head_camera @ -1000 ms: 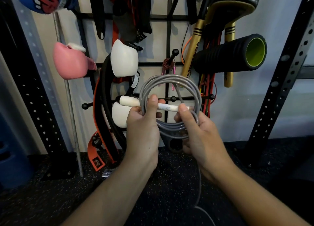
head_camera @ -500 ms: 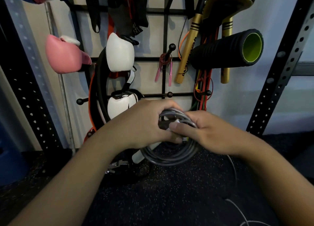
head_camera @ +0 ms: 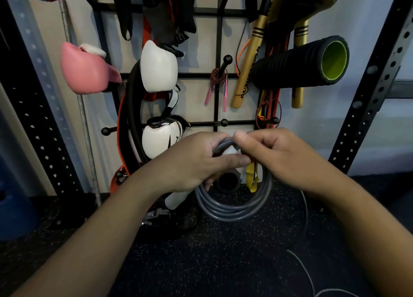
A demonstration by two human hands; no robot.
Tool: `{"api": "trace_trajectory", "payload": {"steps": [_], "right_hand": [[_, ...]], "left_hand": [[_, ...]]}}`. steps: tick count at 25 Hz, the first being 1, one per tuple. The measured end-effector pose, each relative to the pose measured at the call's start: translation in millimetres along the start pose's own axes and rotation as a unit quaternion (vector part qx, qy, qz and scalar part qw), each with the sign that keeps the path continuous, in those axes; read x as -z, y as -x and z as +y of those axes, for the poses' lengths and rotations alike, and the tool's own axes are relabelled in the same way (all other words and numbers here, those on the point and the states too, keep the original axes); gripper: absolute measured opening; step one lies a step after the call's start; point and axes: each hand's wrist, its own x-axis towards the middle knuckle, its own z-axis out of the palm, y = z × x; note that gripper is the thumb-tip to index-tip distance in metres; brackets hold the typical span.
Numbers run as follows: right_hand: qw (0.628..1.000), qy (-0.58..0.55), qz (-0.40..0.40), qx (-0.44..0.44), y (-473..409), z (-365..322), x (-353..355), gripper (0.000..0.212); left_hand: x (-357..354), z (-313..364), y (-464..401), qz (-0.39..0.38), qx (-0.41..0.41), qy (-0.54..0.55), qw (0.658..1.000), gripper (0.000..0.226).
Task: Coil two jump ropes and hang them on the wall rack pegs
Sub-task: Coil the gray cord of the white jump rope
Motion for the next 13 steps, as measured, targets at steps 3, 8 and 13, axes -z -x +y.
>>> {"api": "trace_trajectory", "payload": {"steps": [3,8,13], "right_hand": [[0.986,-0.128,0.053,-0.091,4.9,6.3,18.6,0.059],[0.964,-0.233,0.06,-0.11,3.8,26.3,1.0,0.039],[0.937,-0.338,0.025,-0.085,5.4,11.3,-57.3,0.07]], "left_hand": [[14.2,-5.1,0.5,0.089,0.009,0.131,0.987,0.032],[1.6,3.6,-8.3,0.275,-0.005,0.417,0.866,0.03],[-33.5,10.6,-17.8,0.392,0.009,0.524,0.756,0.035]]}}
